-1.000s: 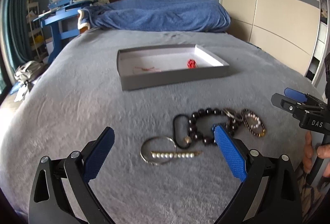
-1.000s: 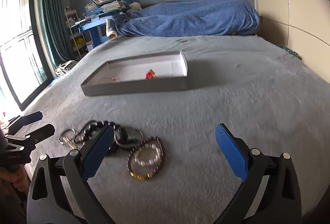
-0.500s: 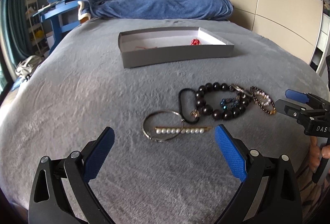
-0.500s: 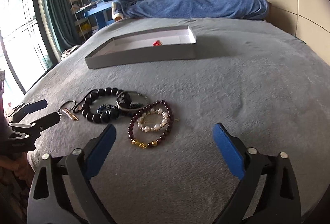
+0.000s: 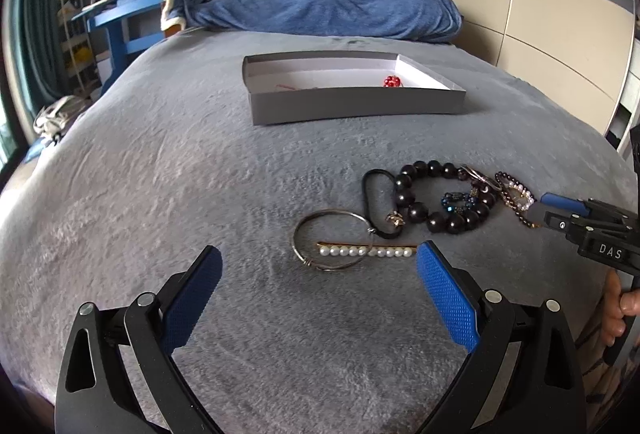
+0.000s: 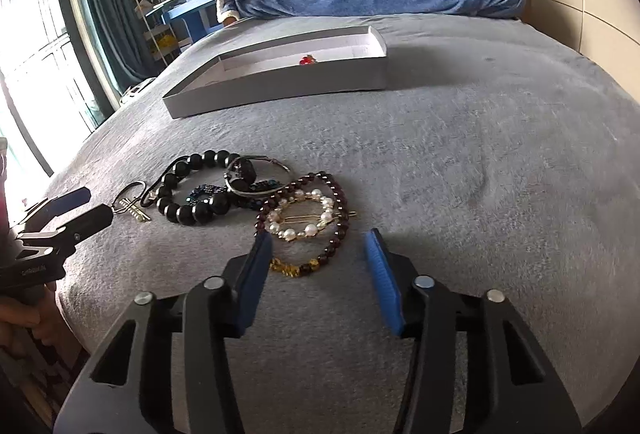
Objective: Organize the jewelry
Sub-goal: 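Grasp the dark red bead bracelet with the right tool while the left tool grasps the silver bangle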
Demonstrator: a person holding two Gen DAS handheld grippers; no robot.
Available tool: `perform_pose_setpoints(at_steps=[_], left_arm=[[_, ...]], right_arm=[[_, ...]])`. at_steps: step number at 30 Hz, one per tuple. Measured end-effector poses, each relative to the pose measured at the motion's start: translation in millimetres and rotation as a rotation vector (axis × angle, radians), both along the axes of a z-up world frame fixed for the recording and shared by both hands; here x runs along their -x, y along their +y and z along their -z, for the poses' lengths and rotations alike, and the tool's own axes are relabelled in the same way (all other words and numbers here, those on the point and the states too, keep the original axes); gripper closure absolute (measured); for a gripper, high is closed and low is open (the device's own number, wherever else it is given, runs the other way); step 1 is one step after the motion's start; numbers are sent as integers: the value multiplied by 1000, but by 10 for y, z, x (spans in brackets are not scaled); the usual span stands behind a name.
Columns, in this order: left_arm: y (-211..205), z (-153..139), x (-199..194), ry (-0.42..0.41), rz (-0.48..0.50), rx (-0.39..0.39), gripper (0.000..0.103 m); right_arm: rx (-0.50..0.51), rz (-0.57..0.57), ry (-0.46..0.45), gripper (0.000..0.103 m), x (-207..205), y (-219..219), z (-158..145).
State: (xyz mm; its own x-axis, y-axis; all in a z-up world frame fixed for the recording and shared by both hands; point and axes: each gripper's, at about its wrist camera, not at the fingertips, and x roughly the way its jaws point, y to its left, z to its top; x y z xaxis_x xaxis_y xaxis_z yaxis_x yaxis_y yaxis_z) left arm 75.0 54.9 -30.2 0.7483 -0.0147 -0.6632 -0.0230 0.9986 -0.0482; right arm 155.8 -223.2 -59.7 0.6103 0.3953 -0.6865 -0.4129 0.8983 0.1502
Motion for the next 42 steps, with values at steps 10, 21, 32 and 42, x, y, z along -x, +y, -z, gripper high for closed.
perform_pose_setpoints(at_steps=[10,21,32,42], left_arm=[[14,11,-13,1,-4,4,6],[13,37,-148,34,18,-1,7],[-34,94,-415,128,55,-21,46],[41,25,-255,87,51,4,52]], right_arm=[[34,22,19,72,-38,-18,36],[61,-8,-2,97,-27,31,18],[15,59,-33,97,-32,-159,-93],[5,72,24,96,-156,-158,6]])
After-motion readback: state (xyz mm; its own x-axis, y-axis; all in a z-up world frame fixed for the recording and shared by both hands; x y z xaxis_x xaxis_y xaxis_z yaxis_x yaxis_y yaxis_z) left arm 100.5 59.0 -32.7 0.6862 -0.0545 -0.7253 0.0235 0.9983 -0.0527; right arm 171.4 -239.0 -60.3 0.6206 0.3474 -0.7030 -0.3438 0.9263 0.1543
